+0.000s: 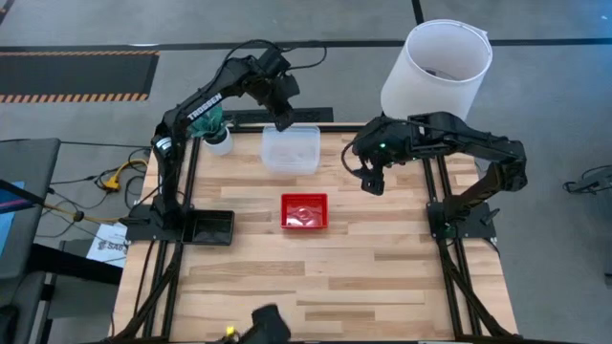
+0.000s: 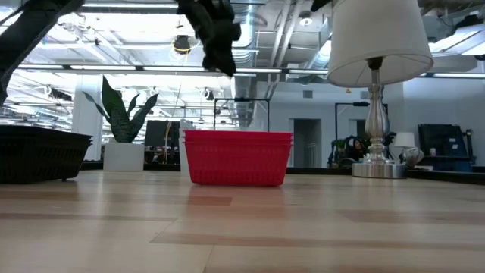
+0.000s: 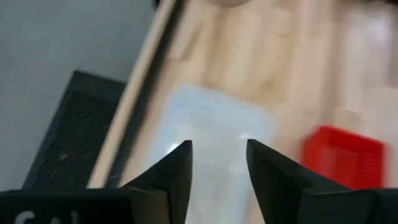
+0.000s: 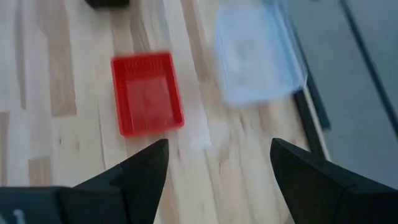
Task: Stack baskets by color
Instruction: Return to Home Position
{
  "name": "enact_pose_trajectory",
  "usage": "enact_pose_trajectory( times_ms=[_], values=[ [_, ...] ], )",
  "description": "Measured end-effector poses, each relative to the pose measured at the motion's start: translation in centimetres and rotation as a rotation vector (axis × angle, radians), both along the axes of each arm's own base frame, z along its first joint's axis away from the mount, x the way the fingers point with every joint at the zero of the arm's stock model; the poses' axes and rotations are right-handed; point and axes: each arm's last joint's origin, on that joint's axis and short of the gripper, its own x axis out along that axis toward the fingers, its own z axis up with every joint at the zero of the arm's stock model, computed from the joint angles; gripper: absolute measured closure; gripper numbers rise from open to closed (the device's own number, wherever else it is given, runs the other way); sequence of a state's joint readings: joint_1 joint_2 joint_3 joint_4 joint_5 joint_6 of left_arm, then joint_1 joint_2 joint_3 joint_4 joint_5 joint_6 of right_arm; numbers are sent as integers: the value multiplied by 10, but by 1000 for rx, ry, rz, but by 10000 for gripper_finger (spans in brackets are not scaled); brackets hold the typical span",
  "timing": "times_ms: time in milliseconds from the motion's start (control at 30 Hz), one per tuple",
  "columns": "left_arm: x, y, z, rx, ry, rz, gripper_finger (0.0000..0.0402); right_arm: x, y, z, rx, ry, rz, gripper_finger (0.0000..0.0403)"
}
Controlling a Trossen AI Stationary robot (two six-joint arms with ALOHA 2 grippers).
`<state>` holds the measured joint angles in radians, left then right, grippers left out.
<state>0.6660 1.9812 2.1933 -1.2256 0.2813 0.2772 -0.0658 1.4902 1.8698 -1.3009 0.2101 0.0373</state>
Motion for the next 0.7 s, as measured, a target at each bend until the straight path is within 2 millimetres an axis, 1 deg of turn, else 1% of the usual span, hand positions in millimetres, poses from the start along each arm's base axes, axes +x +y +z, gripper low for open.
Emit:
enact_pose_trajectory(
  times_ms=[100,167,300,400,500,633,700],
  values=[
    [-7,-23,19,-12,-32,-51,284,-9,1,10,-27,-60,30,101],
    [-15,-39,31,-9,-59,-85,299,-18,1,17,-38,-128,33,101],
    [-34,-69,47,10,-91,-115,326,-44,0,16,-50,-252,33,101],
    [-51,-89,55,33,-158,-126,344,-66,-2,6,-27,-362,35,101],
    [-69,-107,55,61,-241,-120,358,-82,-3,-8,18,-506,46,101],
    [-95,-128,45,59,-383,-123,370,-93,-5,-33,86,-699,73,101],
    [-109,-138,35,52,-463,-132,373,-96,-6,-46,113,-757,80,101]
  ],
)
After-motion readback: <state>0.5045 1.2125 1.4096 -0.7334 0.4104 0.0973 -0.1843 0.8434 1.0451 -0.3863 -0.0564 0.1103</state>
